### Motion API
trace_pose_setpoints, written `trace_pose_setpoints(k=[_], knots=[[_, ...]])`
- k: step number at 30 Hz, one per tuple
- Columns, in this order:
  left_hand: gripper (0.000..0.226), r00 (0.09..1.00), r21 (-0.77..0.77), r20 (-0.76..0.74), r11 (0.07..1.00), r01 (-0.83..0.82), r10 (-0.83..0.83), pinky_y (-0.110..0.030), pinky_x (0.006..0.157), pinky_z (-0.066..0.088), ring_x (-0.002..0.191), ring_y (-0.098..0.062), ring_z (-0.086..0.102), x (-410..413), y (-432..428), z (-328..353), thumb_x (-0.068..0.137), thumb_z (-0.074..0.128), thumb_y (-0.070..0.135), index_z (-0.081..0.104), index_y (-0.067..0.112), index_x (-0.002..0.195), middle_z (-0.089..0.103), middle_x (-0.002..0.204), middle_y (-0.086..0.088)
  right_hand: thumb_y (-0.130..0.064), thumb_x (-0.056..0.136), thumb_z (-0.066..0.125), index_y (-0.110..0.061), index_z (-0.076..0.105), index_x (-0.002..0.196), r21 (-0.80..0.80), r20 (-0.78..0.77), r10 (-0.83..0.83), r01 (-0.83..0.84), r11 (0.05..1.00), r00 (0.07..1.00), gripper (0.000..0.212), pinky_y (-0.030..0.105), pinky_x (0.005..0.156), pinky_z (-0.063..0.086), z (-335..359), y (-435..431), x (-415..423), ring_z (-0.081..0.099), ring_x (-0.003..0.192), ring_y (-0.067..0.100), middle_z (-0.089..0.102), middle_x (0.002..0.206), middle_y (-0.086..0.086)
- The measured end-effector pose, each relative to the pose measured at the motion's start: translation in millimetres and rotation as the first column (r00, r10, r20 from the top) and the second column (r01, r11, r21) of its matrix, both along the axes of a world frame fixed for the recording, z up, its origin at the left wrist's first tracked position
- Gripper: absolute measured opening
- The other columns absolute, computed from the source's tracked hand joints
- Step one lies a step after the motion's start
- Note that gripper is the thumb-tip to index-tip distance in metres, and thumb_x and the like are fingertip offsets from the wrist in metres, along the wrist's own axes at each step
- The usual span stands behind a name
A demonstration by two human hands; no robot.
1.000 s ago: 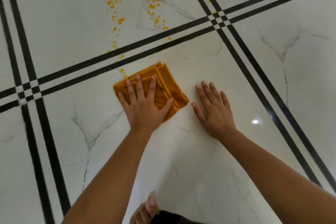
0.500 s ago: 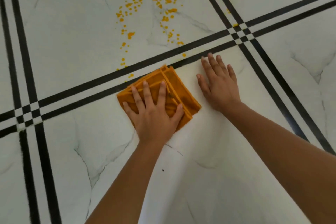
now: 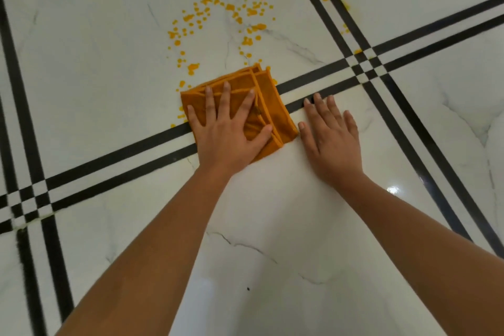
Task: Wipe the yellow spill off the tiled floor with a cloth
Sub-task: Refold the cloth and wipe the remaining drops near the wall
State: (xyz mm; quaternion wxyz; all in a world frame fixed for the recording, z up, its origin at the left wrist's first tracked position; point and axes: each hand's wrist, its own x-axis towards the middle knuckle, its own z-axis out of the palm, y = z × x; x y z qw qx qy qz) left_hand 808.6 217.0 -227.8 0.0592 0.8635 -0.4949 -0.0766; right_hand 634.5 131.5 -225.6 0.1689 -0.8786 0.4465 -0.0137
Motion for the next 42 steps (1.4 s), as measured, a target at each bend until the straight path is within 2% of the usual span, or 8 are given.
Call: trace_pose_setpoints(k=[6, 10, 15, 21, 26, 31, 36, 42], knots=[[0.048, 0.943, -0.363, -0.314, 0.903, -0.230, 0.114, -0.048, 0.113, 0.015, 0.140, -0.024, 0.026, 22.1, 24.4, 14.4, 0.091, 0.039, 0.032, 0.047, 0.017, 0.136, 0.040, 0.146, -0.007, -0.053, 0.093, 0.017, -0.019, 0.030, 0.145, 0.035, 0.138, -0.033, 0.029, 0.999, 0.990, 0.063, 0.039, 0.116, 0.004, 19.1, 14.9, 19.4, 0.011, 0.144, 0.017, 0.026, 0.153, 0.003], [0.046, 0.950, -0.220, -0.194, 0.933, -0.285, 0.244, -0.047, 0.113, 0.011, 0.142, -0.026, 0.019, 54.4, 42.4, 7.8, 0.096, 0.038, 0.027, 0.041, 0.014, 0.140, 0.033, 0.150, -0.010, -0.046, 0.093, 0.033, -0.015, 0.044, 0.138, -0.050, 0.247, 0.103, -0.094, 0.994, 0.963, 0.055, 0.042, 0.113, 0.015, 27.0, 32.4, 60.7, 0.026, 0.140, 0.024, 0.042, 0.145, 0.008], [0.051, 0.962, -0.074, -0.069, 0.960, -0.269, 0.264, -0.046, 0.114, 0.006, 0.144, -0.024, 0.008, 93.7, 64.6, 14.6, 0.099, 0.032, 0.032, 0.026, 0.016, 0.147, 0.020, 0.155, -0.007, -0.068, 0.087, 0.024, -0.050, 0.000, 0.143, 0.071, -0.065, 0.243, -0.238, 0.969, 0.968, 0.064, 0.056, 0.111, -0.005, 21.1, 37.0, 121.0, -0.014, 0.143, 0.028, -0.003, 0.158, -0.007], [0.060, 0.977, 0.005, 0.017, 0.977, -0.214, 0.214, -0.047, 0.114, 0.004, 0.145, -0.023, 0.003, 109.5, 84.8, -1.3, 0.095, 0.015, 0.044, 0.012, 0.021, 0.149, 0.010, 0.158, -0.003, -0.073, 0.085, 0.013, -0.057, -0.010, 0.138, 0.015, -0.142, 0.083, -0.081, 0.997, 0.986, 0.060, 0.063, 0.107, -0.009, 7.2, 38.2, 162.6, -0.020, 0.141, 0.031, -0.012, 0.157, -0.009], [0.061, 0.976, -0.027, -0.005, 0.976, -0.216, 0.216, -0.048, 0.114, 0.006, 0.145, -0.023, 0.009, 110.7, 84.9, -4.4, 0.093, 0.013, 0.044, 0.017, 0.019, 0.149, 0.016, 0.156, -0.004, -0.069, 0.085, 0.001, -0.062, -0.014, 0.133, -0.038, -0.222, 0.408, -0.426, 0.904, 0.885, 0.051, 0.065, 0.108, -0.006, 8.9, 45.6, 125.0, -0.021, 0.141, 0.027, -0.012, 0.156, -0.013], [0.062, 0.979, 0.002, 0.004, 0.979, -0.206, 0.206, -0.050, 0.113, 0.009, 0.144, -0.026, 0.012, 110.5, 83.8, -3.0, 0.093, 0.014, 0.044, 0.019, 0.018, 0.148, 0.019, 0.155, -0.006, -0.066, 0.089, 0.012, -0.058, -0.002, 0.139, 0.006, -0.194, 0.083, -0.084, 0.996, 0.977, 0.052, 0.066, 0.107, -0.006, 9.3, 33.3, 176.6, -0.017, 0.142, 0.029, -0.009, 0.157, -0.012], [0.061, 0.980, 0.001, -0.019, 0.980, -0.198, 0.198, -0.049, 0.113, 0.006, 0.144, -0.024, 0.008, 111.3, 83.7, -0.7, 0.092, 0.012, 0.044, 0.019, 0.020, 0.148, 0.017, 0.156, -0.004, -0.066, 0.088, 0.007, -0.058, 0.000, 0.139, -0.067, -0.158, 0.301, -0.315, 0.947, 0.940, 0.052, 0.063, 0.108, -0.005, 3.5, 68.0, 171.5, -0.014, 0.143, 0.027, -0.004, 0.157, -0.014], [0.062, 0.991, -0.026, -0.026, 0.991, -0.130, 0.129, -0.046, 0.114, 0.005, 0.144, -0.022, 0.010, 109.7, 101.9, -2.3, 0.092, 0.010, 0.043, 0.020, 0.019, 0.148, 0.017, 0.156, -0.004, -0.062, 0.092, 0.013, -0.054, 0.001, 0.141, -0.034, -0.097, 0.176, -0.180, 0.983, 0.980, 0.051, 0.064, 0.106, -0.009, 3.3, 76.7, 197.3, -0.015, 0.143, 0.029, -0.003, 0.158, -0.010]])
